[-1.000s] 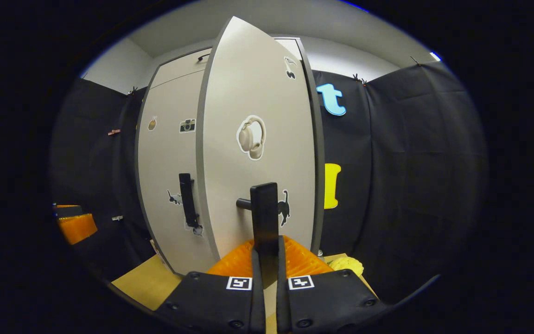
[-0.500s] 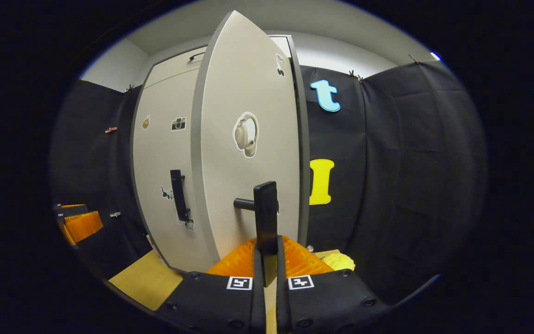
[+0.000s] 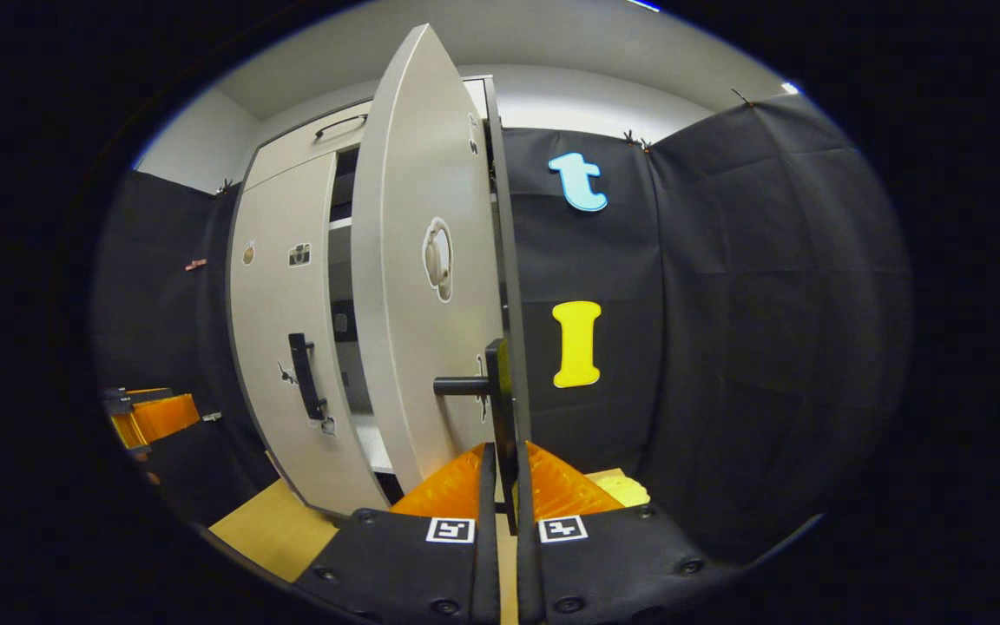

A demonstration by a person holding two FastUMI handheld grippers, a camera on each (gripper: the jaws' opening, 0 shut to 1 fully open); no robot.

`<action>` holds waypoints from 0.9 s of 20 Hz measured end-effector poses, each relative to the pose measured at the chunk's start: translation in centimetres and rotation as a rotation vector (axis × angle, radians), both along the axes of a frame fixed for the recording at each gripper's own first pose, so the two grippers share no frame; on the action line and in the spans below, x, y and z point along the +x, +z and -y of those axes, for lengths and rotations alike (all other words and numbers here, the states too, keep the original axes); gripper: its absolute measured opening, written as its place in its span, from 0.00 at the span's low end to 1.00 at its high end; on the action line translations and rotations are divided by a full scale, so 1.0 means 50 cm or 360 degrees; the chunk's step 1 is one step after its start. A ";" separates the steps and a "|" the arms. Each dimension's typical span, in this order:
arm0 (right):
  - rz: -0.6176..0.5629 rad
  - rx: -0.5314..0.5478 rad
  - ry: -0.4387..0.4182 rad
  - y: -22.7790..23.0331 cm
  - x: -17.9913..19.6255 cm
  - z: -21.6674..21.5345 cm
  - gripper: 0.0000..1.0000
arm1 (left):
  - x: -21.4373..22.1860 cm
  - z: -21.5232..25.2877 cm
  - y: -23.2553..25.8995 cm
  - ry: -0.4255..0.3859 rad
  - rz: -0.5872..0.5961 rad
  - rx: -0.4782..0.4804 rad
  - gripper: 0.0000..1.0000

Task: Open the right door of the double-door shoe cabinet with the right hand, and open the left door with the left hand.

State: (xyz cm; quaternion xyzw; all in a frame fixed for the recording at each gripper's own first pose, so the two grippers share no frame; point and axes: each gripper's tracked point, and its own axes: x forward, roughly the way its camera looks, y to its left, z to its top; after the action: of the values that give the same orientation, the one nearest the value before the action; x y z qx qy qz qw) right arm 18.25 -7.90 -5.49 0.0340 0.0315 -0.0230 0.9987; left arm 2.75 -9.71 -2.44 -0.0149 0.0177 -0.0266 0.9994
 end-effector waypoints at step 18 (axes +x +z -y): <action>0.0046 0.0019 -0.0072 0.032 -0.021 0.025 0.63 | 0.122 0.045 -0.001 0.0019 0.0026 0.0101 0.95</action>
State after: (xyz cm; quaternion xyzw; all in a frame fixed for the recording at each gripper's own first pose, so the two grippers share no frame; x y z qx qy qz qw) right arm 17.21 -9.13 -3.91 0.0411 0.0164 -0.0448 0.9980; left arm 8.84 -11.95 -2.49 0.0170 0.0104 -0.0202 0.9996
